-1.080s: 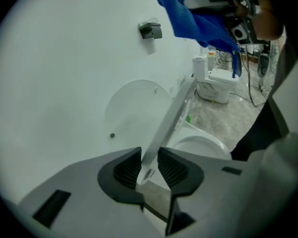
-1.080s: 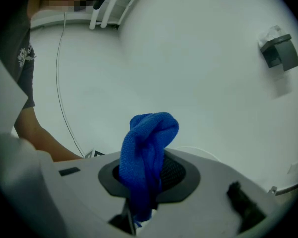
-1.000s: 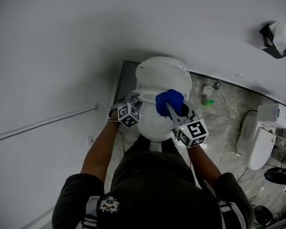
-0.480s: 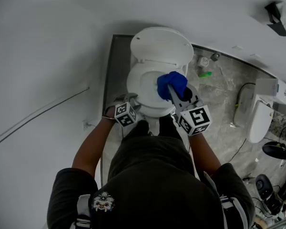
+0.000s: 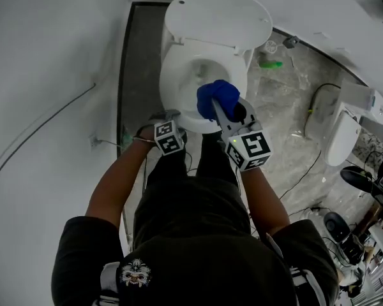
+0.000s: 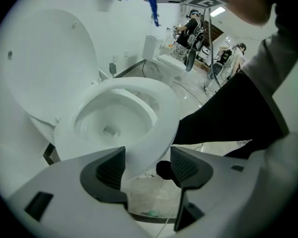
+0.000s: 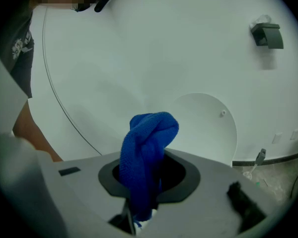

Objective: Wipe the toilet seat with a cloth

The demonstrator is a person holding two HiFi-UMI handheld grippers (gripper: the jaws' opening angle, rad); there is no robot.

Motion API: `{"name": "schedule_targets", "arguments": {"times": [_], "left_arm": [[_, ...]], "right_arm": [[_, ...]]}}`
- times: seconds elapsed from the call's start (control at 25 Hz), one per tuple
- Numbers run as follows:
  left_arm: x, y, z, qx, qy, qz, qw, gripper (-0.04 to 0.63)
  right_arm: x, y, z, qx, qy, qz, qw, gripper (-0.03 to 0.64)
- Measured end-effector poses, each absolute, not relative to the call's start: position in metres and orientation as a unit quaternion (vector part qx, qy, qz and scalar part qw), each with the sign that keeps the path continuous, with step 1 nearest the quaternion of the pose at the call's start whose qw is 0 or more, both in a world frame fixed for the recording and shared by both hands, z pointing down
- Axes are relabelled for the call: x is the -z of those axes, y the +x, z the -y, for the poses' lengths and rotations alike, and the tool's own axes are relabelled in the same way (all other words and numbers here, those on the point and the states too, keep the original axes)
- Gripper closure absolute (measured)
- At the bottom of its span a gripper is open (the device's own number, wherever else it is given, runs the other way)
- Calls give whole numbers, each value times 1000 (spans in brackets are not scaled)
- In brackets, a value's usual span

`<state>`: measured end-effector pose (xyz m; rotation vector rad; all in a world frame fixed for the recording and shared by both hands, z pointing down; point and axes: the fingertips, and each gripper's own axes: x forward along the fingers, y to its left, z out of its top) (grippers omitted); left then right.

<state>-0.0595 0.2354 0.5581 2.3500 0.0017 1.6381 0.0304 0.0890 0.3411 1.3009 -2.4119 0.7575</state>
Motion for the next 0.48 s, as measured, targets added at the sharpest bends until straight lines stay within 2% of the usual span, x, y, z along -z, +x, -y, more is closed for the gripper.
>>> {"name": "schedule_targets", "arguments": {"times": [0.2,0.48], "left_arm": [[-607,-63,-262,-565,812,-17,146,324],[-677,-59,-270,-580,799,0,158,324]], "right_arm": [[-391,41,-113,-282,478,813,178,540],[-479,40,-138,-335,500,779,179,540]]}}
